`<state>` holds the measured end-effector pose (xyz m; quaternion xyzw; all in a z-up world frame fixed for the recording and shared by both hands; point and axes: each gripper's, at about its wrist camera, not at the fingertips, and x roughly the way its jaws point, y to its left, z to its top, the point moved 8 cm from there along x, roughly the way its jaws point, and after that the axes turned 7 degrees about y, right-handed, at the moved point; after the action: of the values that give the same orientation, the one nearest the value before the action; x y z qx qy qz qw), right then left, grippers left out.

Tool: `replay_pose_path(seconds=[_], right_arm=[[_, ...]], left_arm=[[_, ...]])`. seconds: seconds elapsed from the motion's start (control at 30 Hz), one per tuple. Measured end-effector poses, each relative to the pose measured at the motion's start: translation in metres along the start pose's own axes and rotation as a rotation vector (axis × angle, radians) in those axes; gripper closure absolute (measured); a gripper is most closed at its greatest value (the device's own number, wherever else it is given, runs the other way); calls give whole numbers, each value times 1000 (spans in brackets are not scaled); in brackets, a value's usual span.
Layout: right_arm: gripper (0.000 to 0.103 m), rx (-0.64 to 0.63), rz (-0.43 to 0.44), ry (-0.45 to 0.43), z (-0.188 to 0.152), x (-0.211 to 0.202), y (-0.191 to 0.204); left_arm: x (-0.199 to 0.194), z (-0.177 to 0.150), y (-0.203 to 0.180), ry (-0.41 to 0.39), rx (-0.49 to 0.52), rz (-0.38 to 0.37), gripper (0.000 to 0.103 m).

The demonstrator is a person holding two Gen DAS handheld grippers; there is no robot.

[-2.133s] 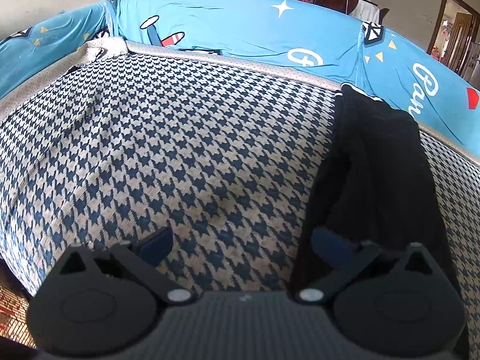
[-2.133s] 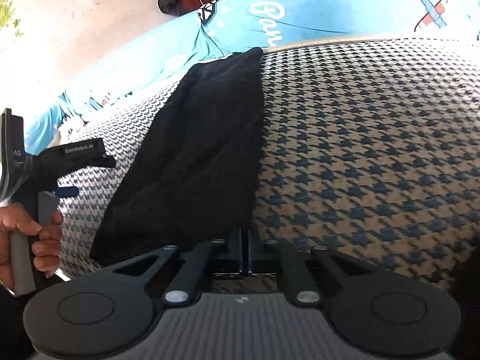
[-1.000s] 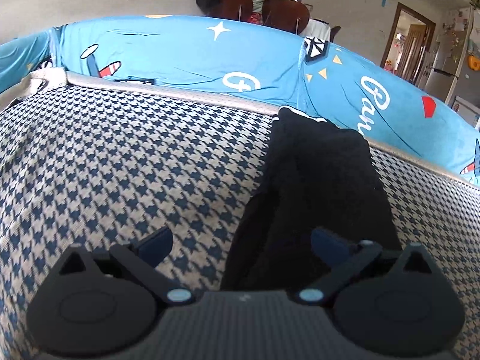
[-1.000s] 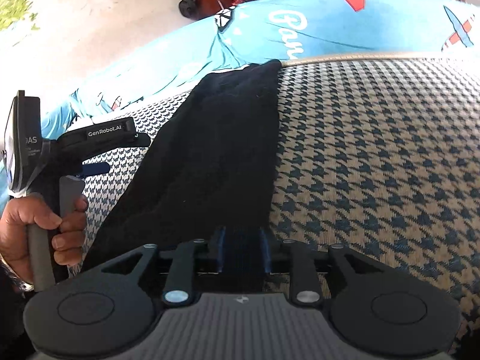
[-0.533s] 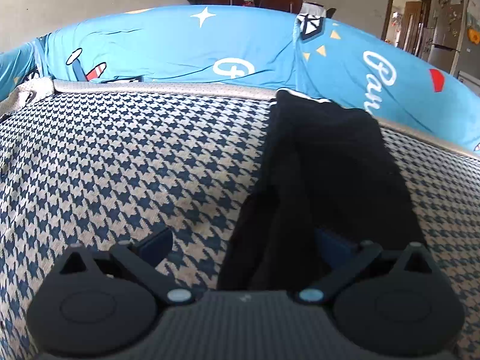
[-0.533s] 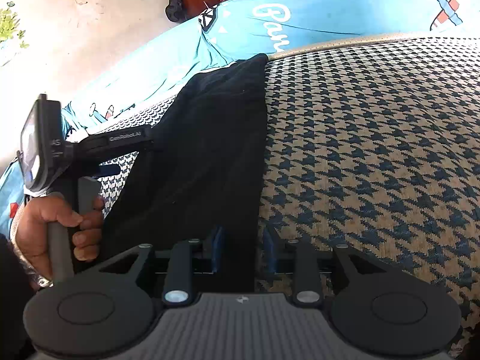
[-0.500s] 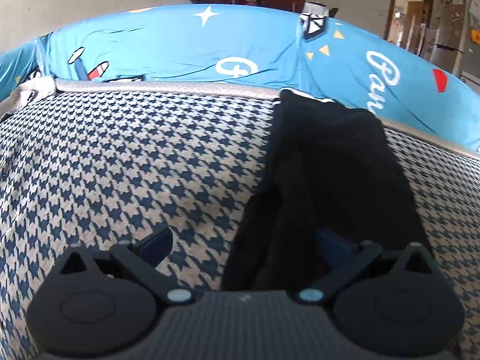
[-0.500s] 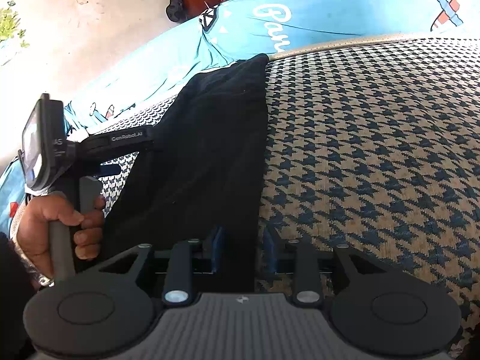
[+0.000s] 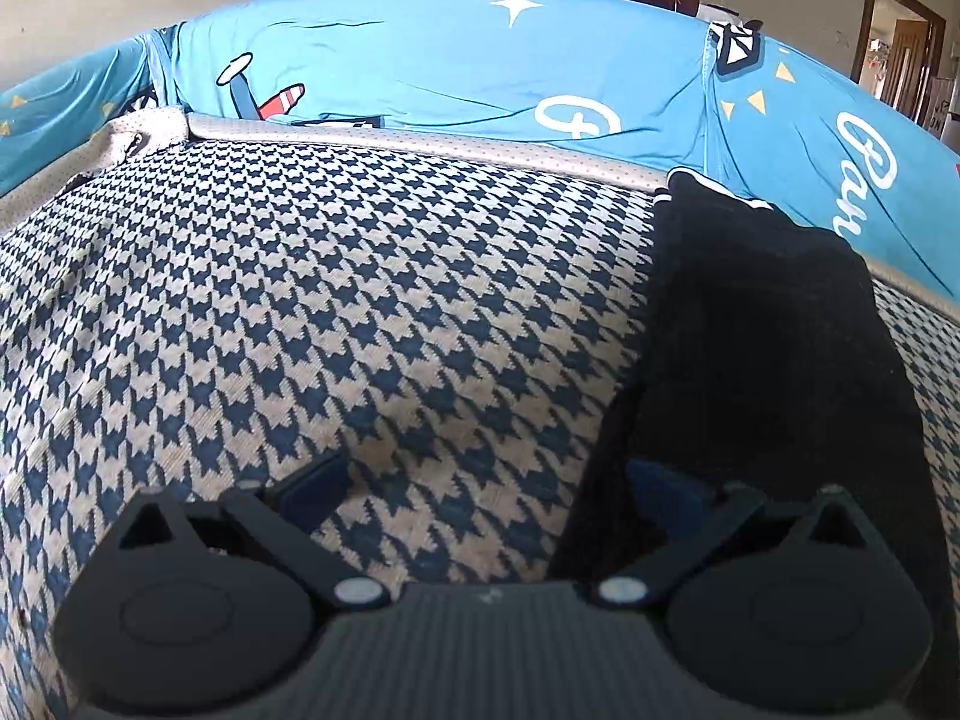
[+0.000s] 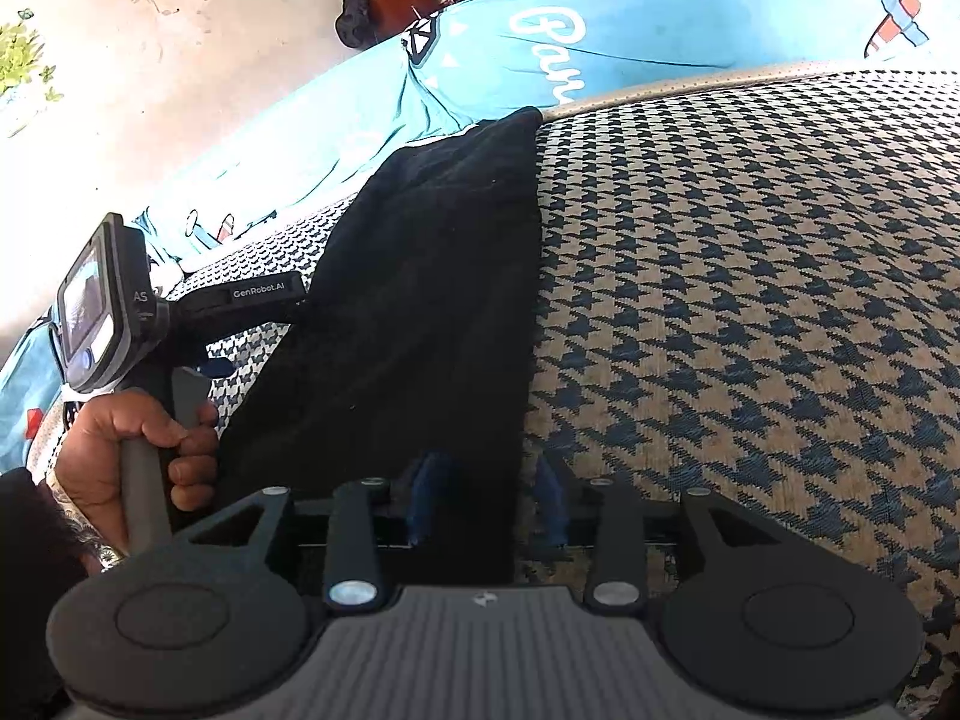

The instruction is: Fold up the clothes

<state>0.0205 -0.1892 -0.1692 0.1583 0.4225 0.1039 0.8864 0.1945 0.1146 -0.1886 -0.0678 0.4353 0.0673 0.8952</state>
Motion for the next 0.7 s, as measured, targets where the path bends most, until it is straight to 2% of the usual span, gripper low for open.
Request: replay_pose_path(seconds=[0.23, 0.7], right_arm=[[62, 2, 8, -4, 0, 0, 0], [58, 4, 23, -11, -1, 1, 0]], left_arm=[[0, -2, 2, -8, 4, 22, 0], [1, -3, 7, -21, -6, 18, 0]])
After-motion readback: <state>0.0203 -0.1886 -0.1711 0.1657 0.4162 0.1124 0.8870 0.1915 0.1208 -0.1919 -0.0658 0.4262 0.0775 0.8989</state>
